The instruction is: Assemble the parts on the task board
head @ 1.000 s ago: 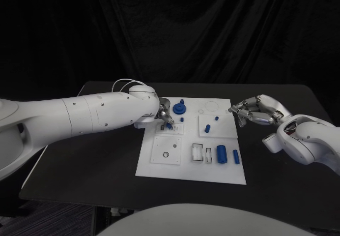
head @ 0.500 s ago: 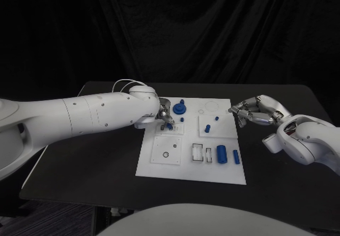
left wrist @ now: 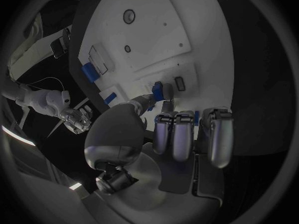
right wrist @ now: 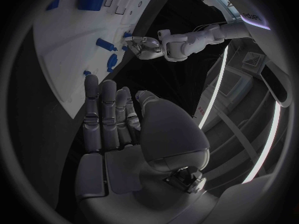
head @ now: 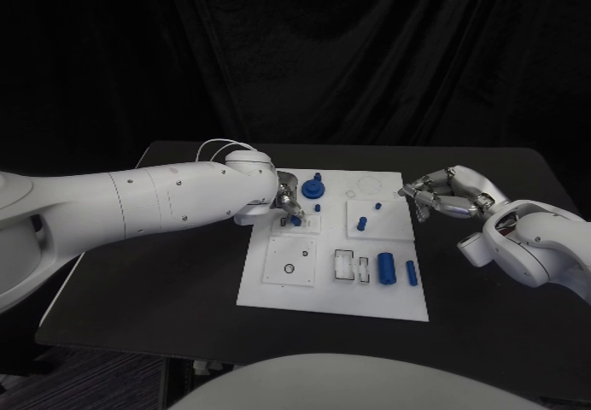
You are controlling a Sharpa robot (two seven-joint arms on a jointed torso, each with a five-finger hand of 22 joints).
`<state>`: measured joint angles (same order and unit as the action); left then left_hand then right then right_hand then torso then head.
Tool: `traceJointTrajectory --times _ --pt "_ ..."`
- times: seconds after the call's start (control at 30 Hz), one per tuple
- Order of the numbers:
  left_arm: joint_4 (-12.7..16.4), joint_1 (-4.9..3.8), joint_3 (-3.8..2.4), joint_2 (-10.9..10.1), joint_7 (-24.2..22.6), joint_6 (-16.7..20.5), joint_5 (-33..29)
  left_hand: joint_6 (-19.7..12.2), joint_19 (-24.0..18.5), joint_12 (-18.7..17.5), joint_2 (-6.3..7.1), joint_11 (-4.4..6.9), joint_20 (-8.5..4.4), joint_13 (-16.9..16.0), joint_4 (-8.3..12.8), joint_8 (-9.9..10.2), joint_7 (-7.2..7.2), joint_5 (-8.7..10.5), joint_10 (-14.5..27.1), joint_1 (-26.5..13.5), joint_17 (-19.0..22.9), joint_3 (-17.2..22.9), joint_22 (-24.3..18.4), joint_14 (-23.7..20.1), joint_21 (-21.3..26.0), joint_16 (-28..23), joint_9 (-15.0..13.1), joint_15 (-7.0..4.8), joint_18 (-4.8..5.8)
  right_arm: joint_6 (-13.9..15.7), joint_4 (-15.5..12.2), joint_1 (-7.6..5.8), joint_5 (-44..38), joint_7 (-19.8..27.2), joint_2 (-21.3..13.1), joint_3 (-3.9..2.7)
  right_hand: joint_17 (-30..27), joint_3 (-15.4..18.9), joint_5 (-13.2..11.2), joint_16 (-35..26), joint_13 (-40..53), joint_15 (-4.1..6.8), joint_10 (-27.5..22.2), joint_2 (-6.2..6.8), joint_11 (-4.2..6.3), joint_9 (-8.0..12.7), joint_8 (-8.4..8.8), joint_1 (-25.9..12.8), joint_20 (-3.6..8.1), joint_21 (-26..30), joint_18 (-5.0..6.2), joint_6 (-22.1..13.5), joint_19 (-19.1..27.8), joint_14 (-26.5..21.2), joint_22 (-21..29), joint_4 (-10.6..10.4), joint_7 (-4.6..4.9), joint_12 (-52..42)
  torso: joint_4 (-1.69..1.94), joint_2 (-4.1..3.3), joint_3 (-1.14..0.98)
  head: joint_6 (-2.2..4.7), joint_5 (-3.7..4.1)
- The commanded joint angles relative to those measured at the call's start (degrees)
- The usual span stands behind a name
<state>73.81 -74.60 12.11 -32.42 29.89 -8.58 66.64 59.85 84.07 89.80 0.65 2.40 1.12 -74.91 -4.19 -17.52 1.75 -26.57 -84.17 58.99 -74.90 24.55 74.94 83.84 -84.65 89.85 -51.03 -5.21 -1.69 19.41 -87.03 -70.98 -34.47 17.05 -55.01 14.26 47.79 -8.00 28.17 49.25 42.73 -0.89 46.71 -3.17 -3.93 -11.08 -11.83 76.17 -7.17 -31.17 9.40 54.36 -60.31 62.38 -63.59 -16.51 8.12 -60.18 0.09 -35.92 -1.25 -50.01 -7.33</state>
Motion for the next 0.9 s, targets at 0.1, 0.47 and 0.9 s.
traceJointTrajectory --times 0.1,0.47,0.9 --pt "0.15 0.17 -0.02 -0.08 -0.68 0.97 0.20 0.05 -0.19 0.20 -0.31 0.13 -0.11 -15.09 -0.03 0.30 -0.36 0.20 -5.83 -0.22 -15.10 0.38 4.72 6.16 0.37 0.15 -0.08 -0.22 -0.90 -0.59 0.05 0.21 -0.19 -1.02 0.07 -0.04 -0.05 0.09 0.14 -0.33 -0.09 -0.07 -0.03 -0.32 -0.20 -0.05 -0.19 0.37 -0.04 0.31 0.99 -0.18 -0.19 -0.37 0.09 -0.07 -0.18 -0.02 0.00 -0.03 0.00 0.01 -0.03" --pt "-0.09 0.64 -0.02 -0.08 -1.35 2.12 0.20 -0.11 -0.45 0.20 -0.34 0.10 -0.09 -15.09 0.09 0.46 -0.32 0.24 -5.83 -0.30 -15.10 0.66 4.30 6.16 0.64 0.15 -0.11 -0.20 -1.01 -0.72 0.03 0.31 -0.19 -1.14 -0.02 -0.04 -0.11 0.13 0.14 -0.33 -0.14 -0.08 -0.06 -0.32 -0.19 -0.07 -0.25 0.35 -0.05 0.37 0.99 -0.13 -0.18 -0.42 0.11 -0.07 -0.19 -0.02 0.01 0.00 0.06 0.01 -0.03" --pt "0.36 1.57 -0.02 -0.18 -2.01 2.77 0.20 -0.32 -0.71 0.20 -0.35 0.00 -0.04 -15.09 0.17 0.71 -0.20 0.65 -5.83 -0.57 -15.10 0.96 3.89 6.16 0.93 0.15 -0.18 -0.13 -1.11 -0.89 0.06 0.34 -0.19 -1.23 0.02 -0.04 -0.15 0.16 0.13 -0.33 -0.17 -0.08 -0.09 -0.32 -0.19 -0.06 -0.26 0.33 -0.05 0.42 0.99 -0.15 -0.17 -0.45 0.12 -0.07 -0.19 -0.03 -0.03 -0.01 0.01 0.01 0.10"
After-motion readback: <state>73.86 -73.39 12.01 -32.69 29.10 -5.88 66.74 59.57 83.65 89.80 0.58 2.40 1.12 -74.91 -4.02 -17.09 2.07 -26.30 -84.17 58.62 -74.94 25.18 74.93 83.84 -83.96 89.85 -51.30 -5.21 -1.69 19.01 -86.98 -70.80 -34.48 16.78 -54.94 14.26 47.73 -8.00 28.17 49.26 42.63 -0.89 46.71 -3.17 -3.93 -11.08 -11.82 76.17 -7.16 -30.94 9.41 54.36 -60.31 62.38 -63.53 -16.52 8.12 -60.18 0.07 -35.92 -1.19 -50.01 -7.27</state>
